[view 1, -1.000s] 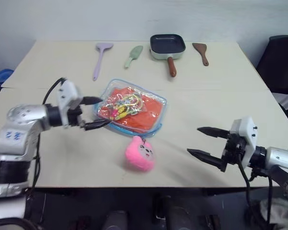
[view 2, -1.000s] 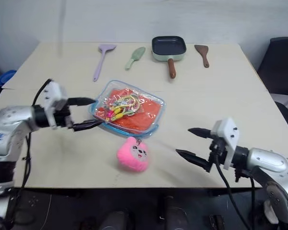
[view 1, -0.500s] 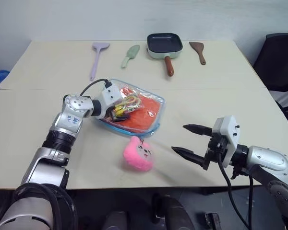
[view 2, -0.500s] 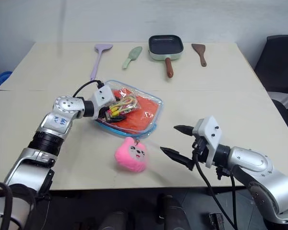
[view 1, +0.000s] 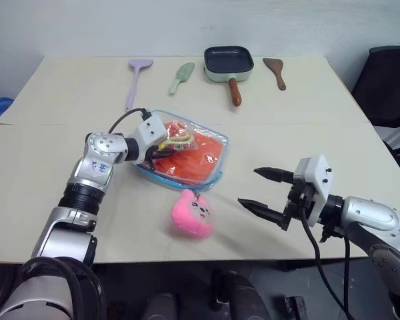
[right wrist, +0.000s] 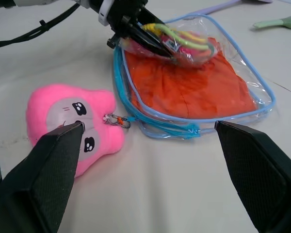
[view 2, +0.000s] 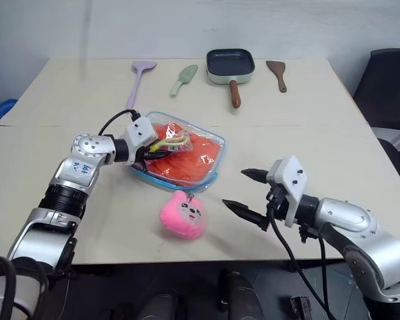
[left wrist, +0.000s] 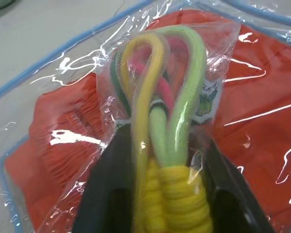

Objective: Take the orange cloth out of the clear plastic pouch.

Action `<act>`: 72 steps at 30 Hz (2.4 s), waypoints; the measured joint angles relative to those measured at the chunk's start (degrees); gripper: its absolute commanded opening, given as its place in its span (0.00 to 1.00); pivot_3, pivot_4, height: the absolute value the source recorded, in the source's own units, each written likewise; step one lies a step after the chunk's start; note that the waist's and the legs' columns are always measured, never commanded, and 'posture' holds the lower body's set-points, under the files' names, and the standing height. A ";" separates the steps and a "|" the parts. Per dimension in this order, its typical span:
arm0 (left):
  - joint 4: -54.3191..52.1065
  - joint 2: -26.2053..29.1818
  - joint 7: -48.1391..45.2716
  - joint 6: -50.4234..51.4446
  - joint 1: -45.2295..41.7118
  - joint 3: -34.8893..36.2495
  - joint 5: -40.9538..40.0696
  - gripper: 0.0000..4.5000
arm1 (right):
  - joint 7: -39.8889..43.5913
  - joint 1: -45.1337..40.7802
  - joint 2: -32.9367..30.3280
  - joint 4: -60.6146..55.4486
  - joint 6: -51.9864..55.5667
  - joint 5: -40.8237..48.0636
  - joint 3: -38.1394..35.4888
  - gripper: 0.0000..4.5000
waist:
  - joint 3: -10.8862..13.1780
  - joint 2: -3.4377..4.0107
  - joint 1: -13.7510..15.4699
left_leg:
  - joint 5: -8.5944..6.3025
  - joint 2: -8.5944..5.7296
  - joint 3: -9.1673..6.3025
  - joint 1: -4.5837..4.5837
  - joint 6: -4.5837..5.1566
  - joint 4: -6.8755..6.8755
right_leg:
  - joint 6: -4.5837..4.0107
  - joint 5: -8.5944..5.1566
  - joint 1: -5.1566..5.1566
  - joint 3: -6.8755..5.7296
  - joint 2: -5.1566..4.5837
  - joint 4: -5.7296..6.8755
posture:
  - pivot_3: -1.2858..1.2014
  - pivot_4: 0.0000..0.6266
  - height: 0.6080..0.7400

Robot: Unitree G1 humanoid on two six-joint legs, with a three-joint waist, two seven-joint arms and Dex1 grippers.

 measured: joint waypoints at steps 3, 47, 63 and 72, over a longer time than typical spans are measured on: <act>-3.25 2.00 2.11 5.41 1.51 4.23 -1.84 0.16 | 1.14 -2.18 0.45 1.78 -0.63 -0.82 2.12 1.00 | 0.01 -0.01 -0.44 | 0.00 0.02 0.01 0.01 0.00 0.00 | 0.00 0.00 -0.02 0.01 0.01 0.03 | 0.52 0.24 1.00; -18.77 29.09 -16.41 -7.21 23.17 15.86 -10.64 0.99 | 10.04 -7.28 2.39 6.69 -0.64 -0.56 8.06 1.00 | 0.01 -0.02 0.17 | -0.05 0.04 -0.04 0.08 -0.08 -0.03 | -0.18 -0.11 -0.10 -0.06 -0.08 -0.08 | 0.52 0.24 1.00; 24.19 13.21 -8.10 -47.50 -5.04 -5.44 13.68 0.99 | 1.58 0.98 2.15 -2.43 2.09 1.85 2.59 1.00 | 0.01 -0.11 -0.34 | -0.10 -0.05 0.32 -0.44 0.03 0.37 | -0.10 -0.04 -0.29 -0.27 -0.04 0.07 | 0.52 0.24 1.00; 28.79 11.03 -9.97 -49.79 -6.80 -5.61 13.21 0.37 | 0.07 1.72 2.13 -3.46 2.79 2.06 2.17 1.00 | 0.00 -0.12 -0.33 | -0.12 -0.02 0.26 -0.45 0.08 0.47 | -0.06 -0.02 -0.30 -0.34 -0.04 0.10 | 0.52 0.24 1.00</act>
